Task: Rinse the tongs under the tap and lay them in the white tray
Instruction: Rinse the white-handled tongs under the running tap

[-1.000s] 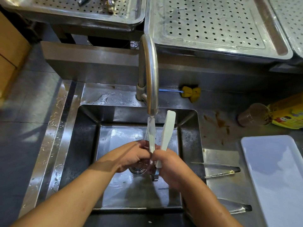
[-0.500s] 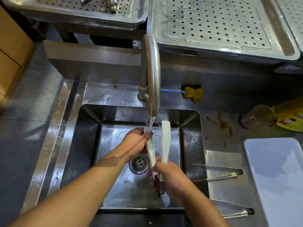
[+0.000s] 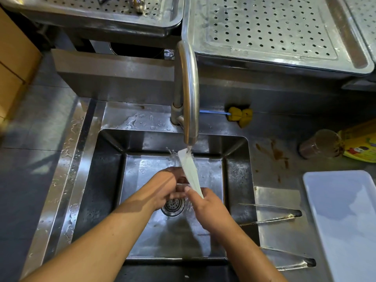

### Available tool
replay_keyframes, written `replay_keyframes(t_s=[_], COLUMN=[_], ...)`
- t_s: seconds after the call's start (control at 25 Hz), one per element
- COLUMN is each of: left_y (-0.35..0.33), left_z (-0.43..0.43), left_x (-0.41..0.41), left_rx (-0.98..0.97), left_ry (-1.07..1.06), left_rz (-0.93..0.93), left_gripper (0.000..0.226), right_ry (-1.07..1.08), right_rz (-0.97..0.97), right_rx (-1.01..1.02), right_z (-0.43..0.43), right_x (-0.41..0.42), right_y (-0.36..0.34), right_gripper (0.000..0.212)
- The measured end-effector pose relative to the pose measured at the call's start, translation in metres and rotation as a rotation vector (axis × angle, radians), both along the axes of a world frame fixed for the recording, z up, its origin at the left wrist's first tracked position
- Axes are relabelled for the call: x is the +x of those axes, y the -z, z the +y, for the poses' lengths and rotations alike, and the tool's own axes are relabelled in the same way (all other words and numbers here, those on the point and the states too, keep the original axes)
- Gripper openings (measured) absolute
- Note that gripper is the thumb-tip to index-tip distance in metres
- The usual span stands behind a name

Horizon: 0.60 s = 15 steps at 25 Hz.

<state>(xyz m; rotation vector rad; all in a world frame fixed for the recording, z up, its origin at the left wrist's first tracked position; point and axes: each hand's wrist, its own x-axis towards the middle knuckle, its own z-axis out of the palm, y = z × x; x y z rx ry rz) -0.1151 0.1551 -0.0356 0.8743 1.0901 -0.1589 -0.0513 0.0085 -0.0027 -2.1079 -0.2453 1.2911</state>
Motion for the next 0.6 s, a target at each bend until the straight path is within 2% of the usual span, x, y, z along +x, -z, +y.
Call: replay_keyframes(t_s=[0.08,0.16,0.2,0.28,0.36,0.4,0.52,0.6], left_y=[-0.002,0.003,0.005,0.008,0.012,0.013,0.015,0.012], left_z=[0.001,0.001,0.0,-0.006,-0.011,-0.012,-0.005,-0.001], left_x=[-0.006,-0.01,-0.011,-0.016,-0.023,-0.025,-0.026,-0.019], left_rx=[-0.283,-0.435,-0.457,-0.338,-0.084,-0.016,-0.053,-0.062], left_ry=[-0.166,-0.279,-0.325,-0.314,-0.178,-0.154,-0.203,-0.176], left_rz=[-0.065,-0.094,-0.095,-0.058,0.004,0.041,0.059,0.048], left_gripper=[0.054,0.073,0.074,0.057,0.025,0.011,0.01,0.012], right_ry=[-0.066,-0.114,-0.118,-0.121,-0.155,-0.151,0.031,0.134], right_rz=[-0.124,-0.166,-0.162,-0.179,-0.256,-0.258,-0.01,0.133], right_rx=[-0.044,-0.104,-0.139,-0.203,-0.212,-0.178,0.006,0.097], right_z=[-0.001,0.0,0.002,0.006,0.008,0.008,0.005,0.0], right_x=[0.001,0.001,0.001,0.001,0.001,0.001,0.004,0.004], right_y=[0.003,0.005,0.004,0.005,0.005,0.006,0.006,0.007], right_gripper=[0.051,0.053,0.057,0.068,0.076,0.076,0.062,0.038])
